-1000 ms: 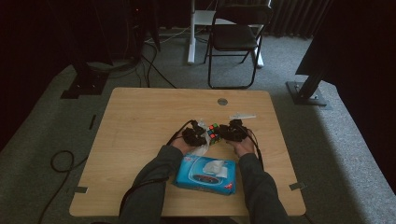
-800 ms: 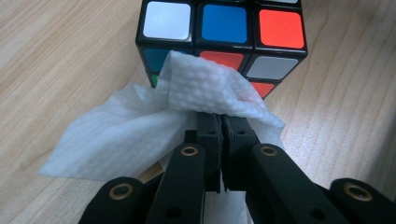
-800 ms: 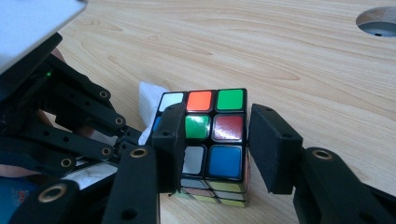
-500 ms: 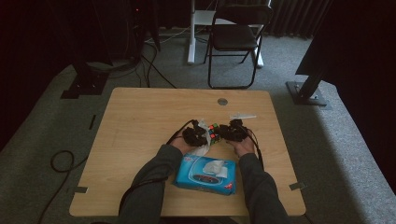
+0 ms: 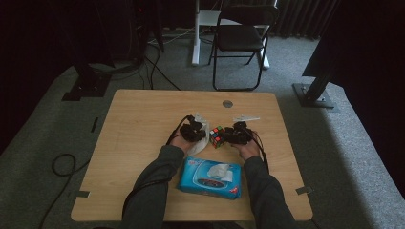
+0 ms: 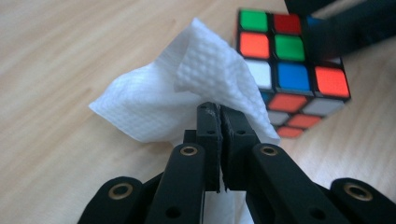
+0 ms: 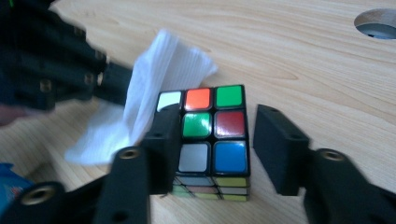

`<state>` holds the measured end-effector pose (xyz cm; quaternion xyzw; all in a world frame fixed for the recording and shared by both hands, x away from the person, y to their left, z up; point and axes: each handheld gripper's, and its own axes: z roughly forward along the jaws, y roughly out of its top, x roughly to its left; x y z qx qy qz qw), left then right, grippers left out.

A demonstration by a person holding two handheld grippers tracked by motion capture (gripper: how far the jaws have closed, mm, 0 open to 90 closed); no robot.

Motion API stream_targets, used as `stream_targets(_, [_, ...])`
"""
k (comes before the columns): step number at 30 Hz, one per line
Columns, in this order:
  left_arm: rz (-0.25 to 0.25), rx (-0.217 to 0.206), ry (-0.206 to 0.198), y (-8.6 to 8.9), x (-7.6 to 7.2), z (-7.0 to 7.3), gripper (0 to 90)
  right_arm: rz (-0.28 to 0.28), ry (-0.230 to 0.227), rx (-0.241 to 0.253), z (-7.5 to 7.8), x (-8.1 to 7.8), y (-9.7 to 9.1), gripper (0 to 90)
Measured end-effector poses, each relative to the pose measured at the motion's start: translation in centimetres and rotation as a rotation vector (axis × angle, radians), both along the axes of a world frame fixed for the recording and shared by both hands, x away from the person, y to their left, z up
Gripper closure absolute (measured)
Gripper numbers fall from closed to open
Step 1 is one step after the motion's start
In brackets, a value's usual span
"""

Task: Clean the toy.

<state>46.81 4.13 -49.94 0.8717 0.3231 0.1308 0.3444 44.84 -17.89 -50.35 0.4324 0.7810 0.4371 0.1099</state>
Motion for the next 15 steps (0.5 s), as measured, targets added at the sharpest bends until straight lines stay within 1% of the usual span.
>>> stream_targets(1, [0.0,0.0,0.0,0.0,0.0,0.0,87.2,0.0,0.0,0.0,0.0,0.0,0.0,48.3])
stream_targets(5, [0.039,0.004,-0.016,-0.2,0.4,0.3,87.2,0.014,-0.002,-0.016,0.1,-0.2,-0.1,45.9])
stream_targets(7, [0.069,0.009,-0.02,-0.2,0.7,0.3,87.2,0.023,-0.002,-0.014,0.2,-0.3,-0.3,45.3])
stream_targets(8, [0.094,0.005,-0.017,-0.1,0.9,0.3,87.2,0.033,-0.002,-0.011,0.3,-0.4,-0.4,44.5])
stream_targets(9, [0.094,0.005,-0.017,-0.1,0.9,0.3,87.2,0.035,0.0,-0.01,0.3,-0.5,-0.4,44.0])
stream_targets(11, [0.113,0.005,-0.017,-0.2,1.1,0.2,87.2,0.039,0.002,-0.007,0.4,-0.6,-0.4,42.9])
stream_targets(13, [0.107,0.017,-0.018,-0.5,1.2,0.1,87.1,0.045,0.003,-0.014,0.4,-0.6,-0.3,42.9])
stream_targets(15, [0.098,0.017,-0.015,-0.8,1.1,-0.2,87.1,0.049,0.005,-0.027,0.4,-0.6,-0.2,42.8])
